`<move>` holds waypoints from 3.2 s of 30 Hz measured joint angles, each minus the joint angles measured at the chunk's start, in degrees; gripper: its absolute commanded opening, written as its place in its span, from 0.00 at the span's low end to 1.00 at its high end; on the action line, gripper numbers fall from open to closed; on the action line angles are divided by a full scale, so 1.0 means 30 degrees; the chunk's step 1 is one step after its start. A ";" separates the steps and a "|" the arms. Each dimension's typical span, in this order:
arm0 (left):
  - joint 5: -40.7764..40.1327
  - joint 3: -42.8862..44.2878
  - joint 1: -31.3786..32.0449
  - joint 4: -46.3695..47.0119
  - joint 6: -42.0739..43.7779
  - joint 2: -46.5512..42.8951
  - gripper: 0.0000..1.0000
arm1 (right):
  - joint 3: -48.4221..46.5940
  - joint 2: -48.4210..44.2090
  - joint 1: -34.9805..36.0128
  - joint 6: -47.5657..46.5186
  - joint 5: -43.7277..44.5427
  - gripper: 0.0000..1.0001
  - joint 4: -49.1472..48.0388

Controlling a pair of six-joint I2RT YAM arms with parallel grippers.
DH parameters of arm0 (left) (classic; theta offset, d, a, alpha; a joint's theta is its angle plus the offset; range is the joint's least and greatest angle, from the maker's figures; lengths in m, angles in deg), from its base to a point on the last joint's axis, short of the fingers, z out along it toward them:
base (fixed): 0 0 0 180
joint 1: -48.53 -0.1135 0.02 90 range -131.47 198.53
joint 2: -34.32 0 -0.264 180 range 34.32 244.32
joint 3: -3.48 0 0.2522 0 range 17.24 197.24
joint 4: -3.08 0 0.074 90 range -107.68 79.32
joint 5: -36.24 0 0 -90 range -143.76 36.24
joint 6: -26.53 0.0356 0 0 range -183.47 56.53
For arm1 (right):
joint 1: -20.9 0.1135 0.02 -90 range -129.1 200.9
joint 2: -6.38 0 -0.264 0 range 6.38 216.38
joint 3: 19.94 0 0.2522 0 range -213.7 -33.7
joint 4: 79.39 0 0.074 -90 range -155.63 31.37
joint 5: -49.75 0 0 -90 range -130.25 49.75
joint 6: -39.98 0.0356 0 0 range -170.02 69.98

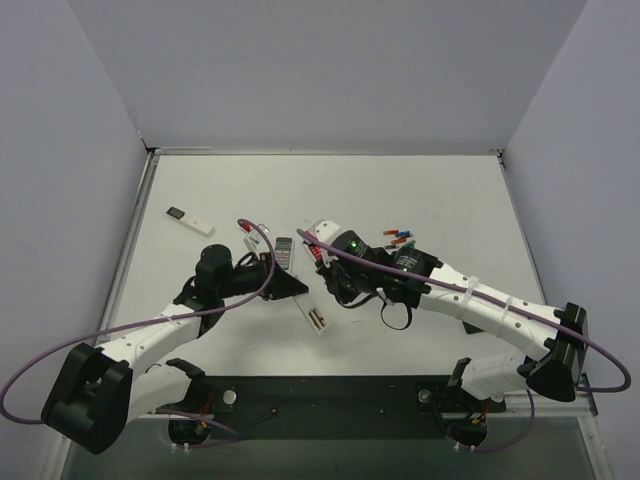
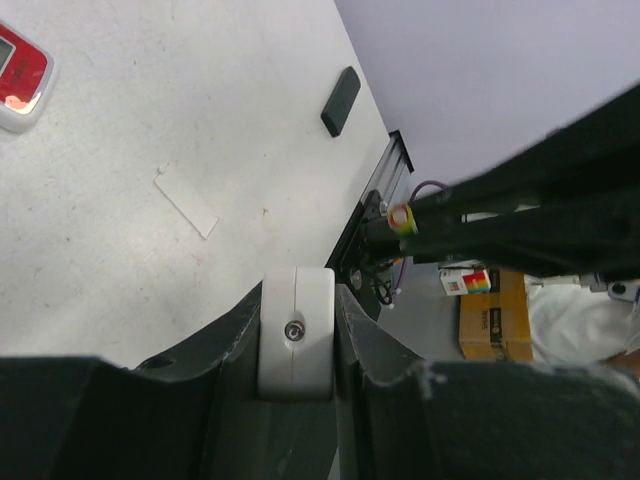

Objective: Load the batteries into the remote control

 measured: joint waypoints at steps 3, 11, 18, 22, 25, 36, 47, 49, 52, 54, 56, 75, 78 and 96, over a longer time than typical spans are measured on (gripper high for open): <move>-0.0532 -0.0117 0.0095 0.1049 -0.0816 0.0036 0.00 | -0.0758 0.0015 0.1100 -0.0474 -0.0357 0.00 0.0984; -0.1362 -0.0656 0.0138 0.2594 -0.2222 0.0036 0.00 | -0.2878 0.1093 0.2667 -0.0896 -0.0503 0.00 0.3118; -0.1945 -0.1246 0.0138 0.3242 -0.3228 0.0036 0.00 | -0.3133 0.2208 0.2936 -0.0874 -0.0568 0.00 0.4335; -0.2084 -0.1370 0.0138 0.3723 -0.3825 0.0029 0.00 | -0.3177 0.2557 0.2958 -0.0823 -0.0561 0.00 0.4728; -0.2084 -0.1486 0.0138 0.4306 -0.4291 0.0036 0.00 | -0.3184 0.2652 0.2958 -0.0780 -0.0546 0.00 0.4881; -0.2091 -0.1785 0.0138 0.5319 -0.5304 0.0029 0.00 | -0.3439 0.3650 0.2994 -0.0583 -0.0240 0.00 0.4991; -0.2455 -0.1887 0.0138 0.5355 -0.5785 0.0029 0.00 | -0.3891 0.4073 0.3228 -0.0452 0.0954 0.06 0.5144; -0.2550 -0.1909 0.0131 0.5348 -0.5814 0.0029 0.00 | -0.3963 0.4226 0.3322 -0.0452 0.1282 0.09 0.5166; -0.2659 -0.1953 0.0124 0.5326 -0.5945 0.0029 0.00 | -0.4022 0.4371 0.3526 -0.0459 0.1719 0.13 0.5180; -0.2718 -0.2018 0.0124 0.5319 -0.6084 0.0036 0.00 | -0.4036 0.4459 0.3657 -0.0452 0.1982 0.16 0.5166; -0.2754 -0.2127 0.0124 0.5326 -0.6309 0.0036 0.00 | -0.4036 0.4488 0.3767 -0.0459 0.2200 0.21 0.5158; -0.2900 -0.2572 0.0138 0.5530 -0.7708 0.0423 0.00 | -0.4466 0.5042 0.4386 -0.0474 0.3118 0.31 0.5224; -0.2688 -0.2572 0.0138 0.5566 -0.7752 0.0714 0.00 | -0.4758 0.4932 0.4510 -0.0576 0.3082 0.42 0.5180; 0.1260 -0.0692 -0.0474 0.4335 -0.6586 0.1290 0.00 | 0.3147 -0.6557 0.3701 -0.7868 -0.2208 0.75 -0.0444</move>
